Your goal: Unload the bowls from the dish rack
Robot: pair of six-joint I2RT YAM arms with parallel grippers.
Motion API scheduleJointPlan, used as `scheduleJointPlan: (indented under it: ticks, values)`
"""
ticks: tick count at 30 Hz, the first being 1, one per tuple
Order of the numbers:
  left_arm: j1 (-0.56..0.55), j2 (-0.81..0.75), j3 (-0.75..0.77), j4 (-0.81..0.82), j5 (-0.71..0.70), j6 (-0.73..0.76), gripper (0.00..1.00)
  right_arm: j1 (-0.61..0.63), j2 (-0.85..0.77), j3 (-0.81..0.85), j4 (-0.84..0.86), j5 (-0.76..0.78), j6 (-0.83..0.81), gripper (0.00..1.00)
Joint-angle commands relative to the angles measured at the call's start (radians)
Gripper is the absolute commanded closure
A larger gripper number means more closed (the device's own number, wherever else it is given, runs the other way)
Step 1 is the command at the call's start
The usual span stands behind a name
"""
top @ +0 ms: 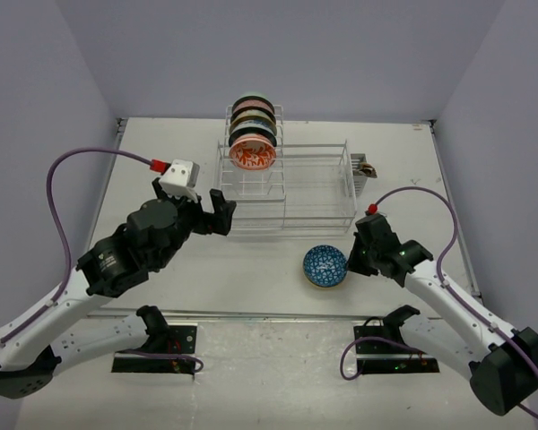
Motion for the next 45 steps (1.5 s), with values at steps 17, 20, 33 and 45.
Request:
scheduleJointPlan:
  ticks: [17, 20, 33, 45]
  values:
    - [0.005, 0.47, 0.442, 0.027, -0.261, 0.444, 0.0, 0.003, -0.281, 0.221, -0.169, 0.057, -0.039, 0.53]
    - [0.007, 0.508, 0.433, 0.079, -0.265, 0.546, 0.0, 0.003, -0.294, 0.226, -0.172, 0.048, -0.05, 0.51]
    - [0.122, 0.729, 0.551, 0.083, -0.193, 0.626, 0.29, 0.003, -0.321, 0.224, -0.134, -0.012, -0.11, 0.5]
    - [0.133, 0.787, 0.561, 0.141, -0.218, 0.64, 0.65, 0.003, -0.34, 0.226, -0.124, -0.058, -0.145, 0.5]
